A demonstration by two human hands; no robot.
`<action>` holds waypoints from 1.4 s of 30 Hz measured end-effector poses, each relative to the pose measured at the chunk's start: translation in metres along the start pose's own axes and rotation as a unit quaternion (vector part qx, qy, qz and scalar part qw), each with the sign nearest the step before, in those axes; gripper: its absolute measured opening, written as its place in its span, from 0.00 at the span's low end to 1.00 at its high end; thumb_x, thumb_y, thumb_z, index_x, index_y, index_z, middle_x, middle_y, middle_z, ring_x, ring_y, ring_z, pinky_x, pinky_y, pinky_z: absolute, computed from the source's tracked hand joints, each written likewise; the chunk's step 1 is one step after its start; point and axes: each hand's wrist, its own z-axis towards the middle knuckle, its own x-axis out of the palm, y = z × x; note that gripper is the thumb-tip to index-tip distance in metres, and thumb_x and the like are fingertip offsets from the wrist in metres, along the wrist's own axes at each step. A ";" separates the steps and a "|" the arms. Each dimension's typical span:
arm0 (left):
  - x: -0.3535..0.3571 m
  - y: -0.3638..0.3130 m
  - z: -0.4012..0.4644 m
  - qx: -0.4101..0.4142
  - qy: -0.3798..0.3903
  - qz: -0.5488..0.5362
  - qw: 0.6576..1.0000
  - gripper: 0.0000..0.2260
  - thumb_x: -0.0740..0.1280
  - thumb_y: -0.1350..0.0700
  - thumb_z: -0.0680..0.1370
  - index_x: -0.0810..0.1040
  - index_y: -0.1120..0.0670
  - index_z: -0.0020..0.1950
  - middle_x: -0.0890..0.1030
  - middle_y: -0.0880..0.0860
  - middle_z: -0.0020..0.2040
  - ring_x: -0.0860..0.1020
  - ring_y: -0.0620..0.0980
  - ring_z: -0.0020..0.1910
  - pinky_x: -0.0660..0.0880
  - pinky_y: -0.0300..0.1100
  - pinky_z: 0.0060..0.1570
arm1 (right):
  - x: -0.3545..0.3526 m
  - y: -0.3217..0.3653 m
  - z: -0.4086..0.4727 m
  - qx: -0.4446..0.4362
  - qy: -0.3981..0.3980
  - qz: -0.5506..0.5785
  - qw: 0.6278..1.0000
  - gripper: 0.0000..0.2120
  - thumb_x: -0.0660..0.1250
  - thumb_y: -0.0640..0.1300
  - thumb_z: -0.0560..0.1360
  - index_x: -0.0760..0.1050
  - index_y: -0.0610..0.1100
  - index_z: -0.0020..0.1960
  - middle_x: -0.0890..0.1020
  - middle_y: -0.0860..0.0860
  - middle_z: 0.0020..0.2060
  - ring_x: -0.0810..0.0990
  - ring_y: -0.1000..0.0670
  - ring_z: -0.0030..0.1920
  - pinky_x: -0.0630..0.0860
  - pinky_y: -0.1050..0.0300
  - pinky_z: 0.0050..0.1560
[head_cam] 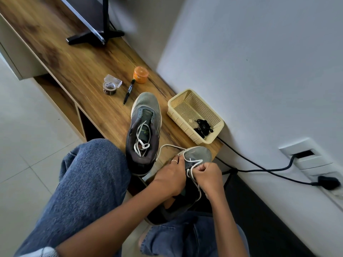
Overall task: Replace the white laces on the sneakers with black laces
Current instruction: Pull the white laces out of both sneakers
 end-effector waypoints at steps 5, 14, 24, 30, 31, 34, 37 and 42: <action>0.000 -0.002 -0.002 0.000 -0.001 0.003 1.000 0.28 0.55 0.60 0.82 0.45 0.60 0.79 0.53 0.57 0.79 0.59 0.56 0.75 0.60 0.45 0.69 | 0.000 -0.002 0.001 -0.001 0.012 0.001 1.000 0.07 0.69 0.39 0.70 0.78 0.38 0.35 0.79 0.48 0.29 0.74 0.53 0.29 0.66 0.62 0.28; 0.005 0.003 0.003 -0.004 0.007 -0.007 1.000 0.29 0.56 0.60 0.81 0.46 0.62 0.78 0.55 0.58 0.78 0.59 0.58 0.75 0.59 0.46 0.71 | 0.025 -0.017 0.010 0.007 0.015 -0.027 1.000 0.08 0.69 0.38 0.70 0.78 0.42 0.32 0.82 0.42 0.38 0.77 0.44 0.47 0.66 0.68 0.33; 0.001 0.001 0.003 -0.007 0.003 -0.008 1.000 0.27 0.56 0.60 0.82 0.50 0.60 0.78 0.60 0.58 0.76 0.63 0.57 0.73 0.61 0.46 0.68 | 0.004 -0.009 -0.002 -0.022 0.072 -0.049 0.996 0.08 0.71 0.39 0.69 0.76 0.41 0.32 0.81 0.46 0.34 0.78 0.50 0.38 0.72 0.61 0.33; -0.009 0.004 0.001 0.006 -0.002 -0.012 1.000 0.27 0.60 0.53 0.80 0.57 0.57 0.77 0.65 0.56 0.73 0.67 0.56 0.70 0.66 0.48 0.66 | -0.022 -0.009 -0.025 0.051 -0.065 0.232 0.969 0.03 0.70 0.35 0.71 0.79 0.40 0.38 0.83 0.48 0.31 0.82 0.51 0.35 0.79 0.56 0.38; -0.012 0.003 -0.001 0.009 0.005 -0.016 1.000 0.28 0.60 0.53 0.80 0.56 0.57 0.77 0.64 0.56 0.74 0.65 0.56 0.72 0.65 0.49 0.68 | -0.024 -0.011 -0.029 0.057 -0.077 0.254 0.962 0.03 0.69 0.34 0.71 0.79 0.40 0.39 0.82 0.48 0.31 0.81 0.52 0.34 0.78 0.58 0.37; -0.020 -0.003 -0.012 0.027 0.000 -0.046 0.999 0.31 0.59 0.51 0.79 0.52 0.55 0.79 0.60 0.55 0.76 0.60 0.55 0.74 0.59 0.47 0.71 | -0.034 -0.015 -0.039 0.041 -0.124 0.273 0.953 0.04 0.70 0.35 0.72 0.78 0.42 0.42 0.83 0.46 0.35 0.81 0.52 0.35 0.77 0.58 0.38; -0.023 -0.007 -0.022 0.096 -0.123 -0.080 0.984 0.28 0.59 0.52 0.77 0.59 0.55 0.77 0.65 0.53 0.74 0.61 0.52 0.72 0.58 0.46 0.72 | -0.048 -0.018 -0.050 -0.003 -0.138 0.237 0.962 0.06 0.71 0.37 0.71 0.78 0.47 0.41 0.83 0.50 0.36 0.82 0.50 0.39 0.77 0.57 0.41; -0.031 -0.032 -0.050 0.152 -0.301 -0.186 0.923 0.13 0.61 0.56 0.80 0.78 0.49 0.63 0.79 0.44 0.59 0.71 0.40 0.60 0.64 0.33 0.66 | -0.075 -0.009 -0.075 -0.096 -0.100 0.267 0.954 0.06 0.71 0.37 0.73 0.80 0.47 0.43 0.84 0.50 0.38 0.83 0.51 0.42 0.78 0.58 0.44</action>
